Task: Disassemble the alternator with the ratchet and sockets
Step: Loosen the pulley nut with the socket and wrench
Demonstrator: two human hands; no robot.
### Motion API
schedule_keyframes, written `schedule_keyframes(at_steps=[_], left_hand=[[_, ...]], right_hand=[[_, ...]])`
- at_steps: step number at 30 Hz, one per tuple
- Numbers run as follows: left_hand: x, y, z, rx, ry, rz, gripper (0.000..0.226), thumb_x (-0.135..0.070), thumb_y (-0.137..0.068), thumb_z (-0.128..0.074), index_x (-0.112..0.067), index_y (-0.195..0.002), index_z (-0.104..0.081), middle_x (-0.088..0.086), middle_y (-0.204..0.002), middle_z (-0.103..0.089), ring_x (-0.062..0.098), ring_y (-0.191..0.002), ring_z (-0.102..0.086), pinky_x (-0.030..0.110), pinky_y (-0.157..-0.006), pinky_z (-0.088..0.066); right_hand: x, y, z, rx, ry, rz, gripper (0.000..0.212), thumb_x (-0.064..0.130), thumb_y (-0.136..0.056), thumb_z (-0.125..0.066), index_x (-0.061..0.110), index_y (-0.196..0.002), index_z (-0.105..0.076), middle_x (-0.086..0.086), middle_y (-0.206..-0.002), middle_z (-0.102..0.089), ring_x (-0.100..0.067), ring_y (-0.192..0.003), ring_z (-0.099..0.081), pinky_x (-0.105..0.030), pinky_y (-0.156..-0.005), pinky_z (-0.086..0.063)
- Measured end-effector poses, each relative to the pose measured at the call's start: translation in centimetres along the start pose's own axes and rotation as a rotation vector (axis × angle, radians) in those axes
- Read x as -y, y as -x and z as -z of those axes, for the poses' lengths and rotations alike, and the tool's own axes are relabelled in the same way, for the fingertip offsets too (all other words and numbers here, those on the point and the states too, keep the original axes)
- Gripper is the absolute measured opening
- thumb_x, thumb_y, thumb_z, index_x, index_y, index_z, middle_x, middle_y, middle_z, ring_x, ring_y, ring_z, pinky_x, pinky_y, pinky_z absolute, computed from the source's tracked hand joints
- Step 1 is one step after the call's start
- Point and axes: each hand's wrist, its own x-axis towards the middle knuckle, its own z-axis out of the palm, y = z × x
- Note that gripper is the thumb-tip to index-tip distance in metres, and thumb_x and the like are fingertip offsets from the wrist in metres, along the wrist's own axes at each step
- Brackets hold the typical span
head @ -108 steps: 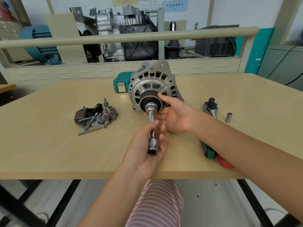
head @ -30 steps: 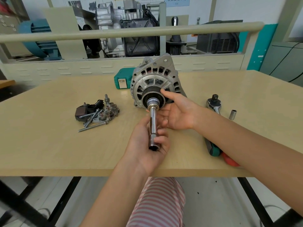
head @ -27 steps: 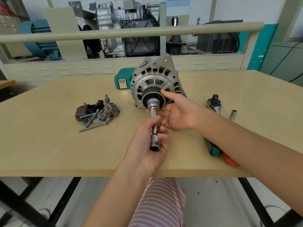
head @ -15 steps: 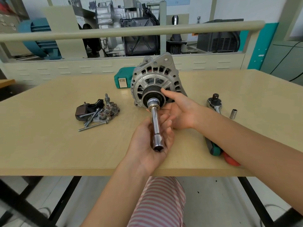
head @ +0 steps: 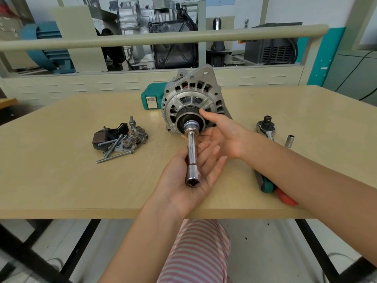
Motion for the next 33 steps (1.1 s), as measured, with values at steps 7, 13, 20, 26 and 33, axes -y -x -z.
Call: schedule_keyframes(at_steps=[7, 13, 20, 26, 33], left_hand=[[-0.18, -0.22, 0.20, 0.006, 0.031, 0.020, 0.033, -0.032, -0.094, -0.052, -0.001, -0.088, -0.062, 0.010, -0.073, -0.060, 0.008, -0.039, -0.052, 0.013, -0.027, -0.036], [0.23, -0.21, 0.10, -0.006, 0.053, -0.056, 0.018, -0.014, -0.090, -0.059, -0.002, -0.102, -0.057, 0.009, -0.067, -0.060, 0.009, -0.043, -0.059, 0.015, -0.032, -0.043], [-0.30, 0.19, 0.55, 0.047, 0.066, 0.046, 0.037, -0.031, -0.097, -0.048, 0.000, -0.112, -0.061, 0.015, -0.088, -0.072, 0.019, -0.050, -0.068, 0.023, -0.033, -0.048], [-0.36, 0.03, 0.74, 0.047, 0.059, 0.057, 0.036, -0.031, -0.096, -0.046, 0.000, -0.102, -0.064, 0.017, -0.095, -0.072, 0.015, -0.042, -0.062, 0.017, -0.027, -0.041], [-0.05, -0.17, 0.51, 0.018, 0.036, -0.021, 0.015, -0.012, -0.088, -0.059, 0.000, -0.079, -0.060, 0.008, -0.078, -0.062, 0.005, -0.040, -0.054, 0.011, -0.028, -0.036]], right_hand=[[-0.19, -0.21, -0.05, -0.024, -0.001, 0.010, 0.050, 0.050, -0.087, -0.053, 0.001, -0.091, -0.061, -0.009, -0.074, -0.064, -0.014, -0.044, -0.052, -0.015, -0.037, -0.038], [-0.13, -0.33, 0.00, -0.031, 0.010, 0.025, 0.052, 0.051, -0.088, -0.052, 0.001, -0.098, -0.061, -0.009, -0.086, -0.065, -0.018, -0.067, -0.059, -0.022, -0.063, -0.049], [0.02, -0.25, 0.24, 0.027, -0.006, 0.010, 0.051, 0.052, -0.087, -0.051, 0.002, -0.091, -0.062, -0.009, -0.072, -0.068, -0.020, -0.058, -0.063, -0.024, -0.070, -0.053], [-0.08, -0.38, 0.23, 0.014, -0.033, 0.003, 0.053, 0.051, -0.086, -0.054, -0.001, -0.091, -0.063, -0.010, -0.070, -0.065, -0.014, -0.052, -0.048, -0.016, -0.064, -0.043], [-0.22, -0.28, 0.11, -0.017, -0.016, 0.039, 0.049, 0.047, -0.088, -0.054, 0.000, -0.098, -0.062, -0.011, -0.076, -0.068, -0.019, -0.047, -0.062, -0.018, -0.045, -0.046]])
